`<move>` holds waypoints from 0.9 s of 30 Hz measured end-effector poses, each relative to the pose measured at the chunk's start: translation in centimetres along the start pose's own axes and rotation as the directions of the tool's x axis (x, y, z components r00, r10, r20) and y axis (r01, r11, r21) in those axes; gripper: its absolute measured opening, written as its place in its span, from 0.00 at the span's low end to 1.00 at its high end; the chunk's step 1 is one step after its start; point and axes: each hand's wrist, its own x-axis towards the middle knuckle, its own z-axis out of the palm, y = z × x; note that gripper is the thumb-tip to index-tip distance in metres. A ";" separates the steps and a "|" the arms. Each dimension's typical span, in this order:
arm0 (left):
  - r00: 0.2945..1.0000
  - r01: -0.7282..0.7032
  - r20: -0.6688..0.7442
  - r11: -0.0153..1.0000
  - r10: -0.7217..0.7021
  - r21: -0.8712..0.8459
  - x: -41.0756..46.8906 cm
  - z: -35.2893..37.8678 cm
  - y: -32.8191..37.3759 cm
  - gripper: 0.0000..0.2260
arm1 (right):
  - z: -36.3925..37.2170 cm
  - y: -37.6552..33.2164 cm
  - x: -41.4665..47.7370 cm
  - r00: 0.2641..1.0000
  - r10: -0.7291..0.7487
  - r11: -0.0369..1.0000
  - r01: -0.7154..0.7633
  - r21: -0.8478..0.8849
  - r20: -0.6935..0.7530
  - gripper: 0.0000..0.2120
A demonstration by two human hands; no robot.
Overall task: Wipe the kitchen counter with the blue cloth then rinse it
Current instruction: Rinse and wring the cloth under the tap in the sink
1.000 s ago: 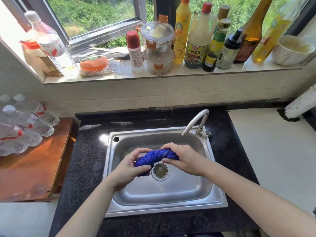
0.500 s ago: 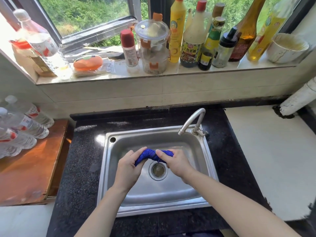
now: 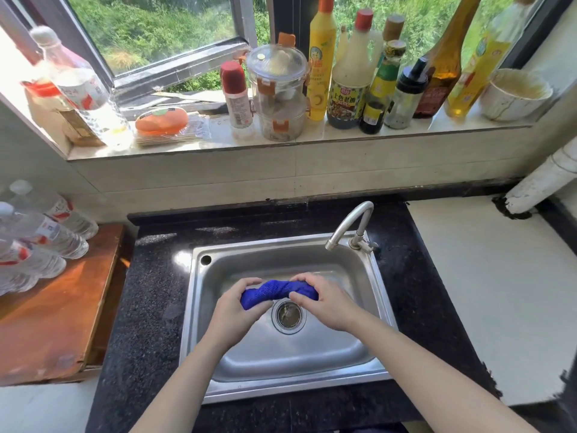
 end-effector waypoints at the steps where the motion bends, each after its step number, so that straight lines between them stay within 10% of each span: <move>1: 0.999 0.041 0.029 0.997 -0.039 -0.065 0.0 -0.5 0.5 0.20 | -0.1 0.1 -0.3 1.000 -0.024 0.999 0.025 -0.022 0.013 0.19; 9: 0.983 0.145 0.161 0.916 -0.090 -0.375 0.5 -2.8 6.3 0.17 | -1.4 -2.9 -2.1 0.995 -0.017 0.996 0.008 0.093 0.103 0.25; 16: 0.958 -0.008 0.269 0.950 0.096 -0.312 -1.0 -4.1 10.7 0.16 | -3.3 -5.2 -2.7 0.953 -0.178 0.984 0.180 -0.013 -0.245 0.09; 21: 0.965 -0.088 0.198 0.927 0.169 -0.364 -3.1 -5.2 13.2 0.21 | -5.5 -8.1 -3.9 0.935 -0.351 0.935 0.353 0.034 -0.058 0.25; 27: 0.986 -0.141 -0.130 0.944 0.106 -0.298 -6.4 -4.5 15.8 0.13 | -7.7 -9.7 -5.0 0.880 -0.458 0.880 0.469 0.079 -0.123 0.05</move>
